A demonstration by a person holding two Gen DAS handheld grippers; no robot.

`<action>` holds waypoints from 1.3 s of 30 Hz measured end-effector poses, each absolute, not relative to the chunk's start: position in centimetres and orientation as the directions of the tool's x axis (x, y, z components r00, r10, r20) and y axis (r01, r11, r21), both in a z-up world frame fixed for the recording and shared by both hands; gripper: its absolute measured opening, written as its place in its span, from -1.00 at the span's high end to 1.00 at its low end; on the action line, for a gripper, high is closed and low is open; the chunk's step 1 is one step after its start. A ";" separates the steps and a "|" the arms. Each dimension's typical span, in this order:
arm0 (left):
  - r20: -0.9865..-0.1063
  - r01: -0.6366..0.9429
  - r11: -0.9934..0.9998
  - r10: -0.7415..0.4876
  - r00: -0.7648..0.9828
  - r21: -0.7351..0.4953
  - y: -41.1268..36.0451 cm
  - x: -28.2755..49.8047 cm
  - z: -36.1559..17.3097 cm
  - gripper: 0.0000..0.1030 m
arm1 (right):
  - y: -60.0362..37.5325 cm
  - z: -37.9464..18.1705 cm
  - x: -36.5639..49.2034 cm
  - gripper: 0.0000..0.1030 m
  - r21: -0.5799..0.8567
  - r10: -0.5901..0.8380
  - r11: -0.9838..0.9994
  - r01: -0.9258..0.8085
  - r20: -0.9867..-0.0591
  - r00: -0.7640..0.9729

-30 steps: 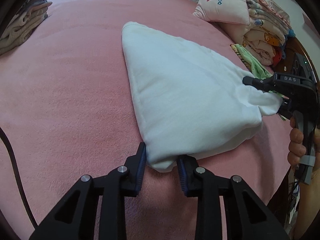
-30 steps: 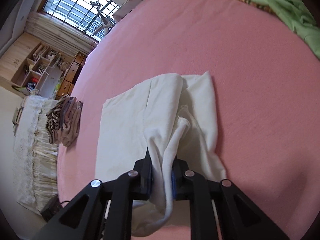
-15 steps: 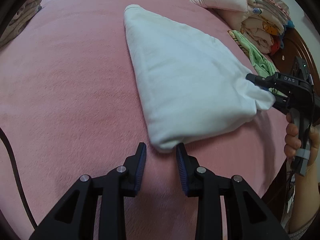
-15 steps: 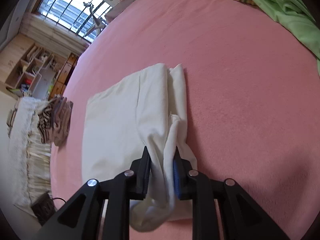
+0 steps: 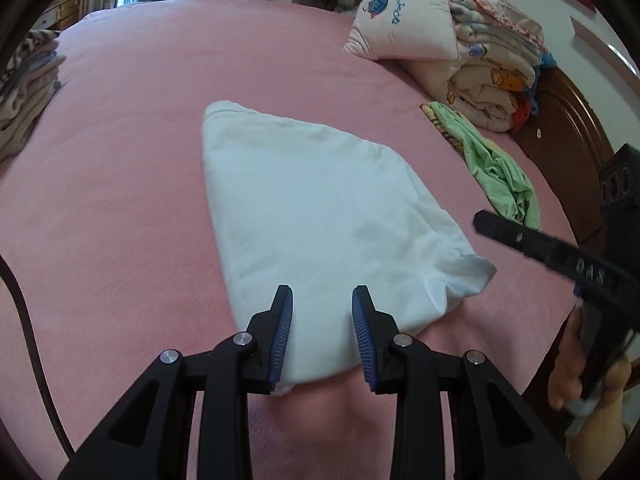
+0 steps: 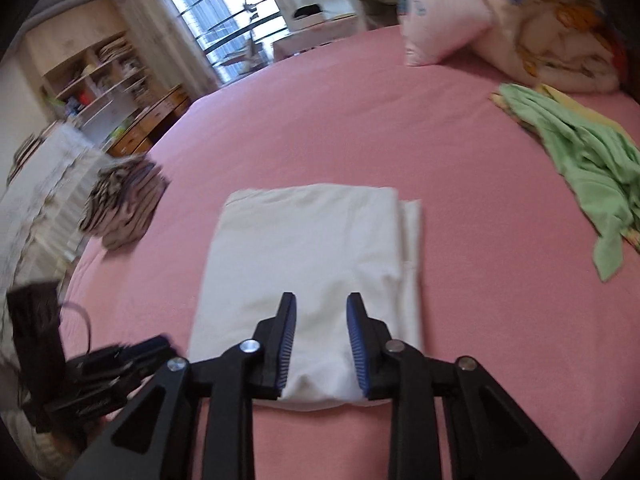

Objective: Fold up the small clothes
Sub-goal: 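Open both tools and position them at the folded bundle's edge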

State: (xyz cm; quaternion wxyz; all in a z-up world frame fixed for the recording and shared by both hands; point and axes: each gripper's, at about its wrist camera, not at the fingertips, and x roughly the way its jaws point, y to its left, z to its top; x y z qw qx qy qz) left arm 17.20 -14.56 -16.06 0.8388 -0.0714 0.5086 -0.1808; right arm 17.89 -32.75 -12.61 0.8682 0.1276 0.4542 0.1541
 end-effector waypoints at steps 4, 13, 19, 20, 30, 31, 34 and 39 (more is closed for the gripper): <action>-0.858 0.239 0.934 -0.341 0.384 -0.264 -16.1 17.9 -17.9 0.43 | -31.1 -15.5 18.6 0.85 0.306 0.343 0.939 -0.155 -0.807 0.480; -0.860 0.312 0.926 -0.329 0.389 -0.213 -16.0 16.3 -19.4 0.43 | -36.7 -20.0 16.5 1.00 0.313 0.289 0.950 -0.020 -0.847 0.446; -0.859 0.323 0.922 -0.334 0.387 -0.213 -15.4 15.7 -19.8 0.43 | -36.4 -20.6 15.2 1.00 0.327 0.289 0.945 0.006 -0.843 0.453; -0.859 0.326 0.921 -0.334 0.387 -0.211 -15.4 15.6 -19.8 0.43 | -36.4 -20.6 15.1 1.00 0.330 0.291 0.944 0.009 -0.843 0.453; -0.861 0.256 0.935 -0.333 0.385 -0.247 -11.7 13.9 -17.6 -0.25 | -36.8 -18.2 14.2 1.00 0.346 0.295 0.938 0.023 -0.832 0.470; -0.862 0.251 0.936 -0.331 0.383 -0.248 -11.1 13.6 -17.4 -0.25 | -36.9 -17.9 14.0 1.00 0.346 0.294 0.938 0.023 -0.829 0.475; -0.863 0.207 0.945 -0.317 0.394 -0.253 -9.1 13.0 -16.7 -0.26 | -36.9 -16.8 13.3 0.99 0.351 0.298 0.936 0.019 -0.819 0.490; -0.851 0.110 0.949 -0.313 0.423 -0.295 -5.7 13.3 -15.7 -0.42 | -36.3 -15.2 12.9 0.95 0.358 0.312 0.934 -0.004 -0.807 0.501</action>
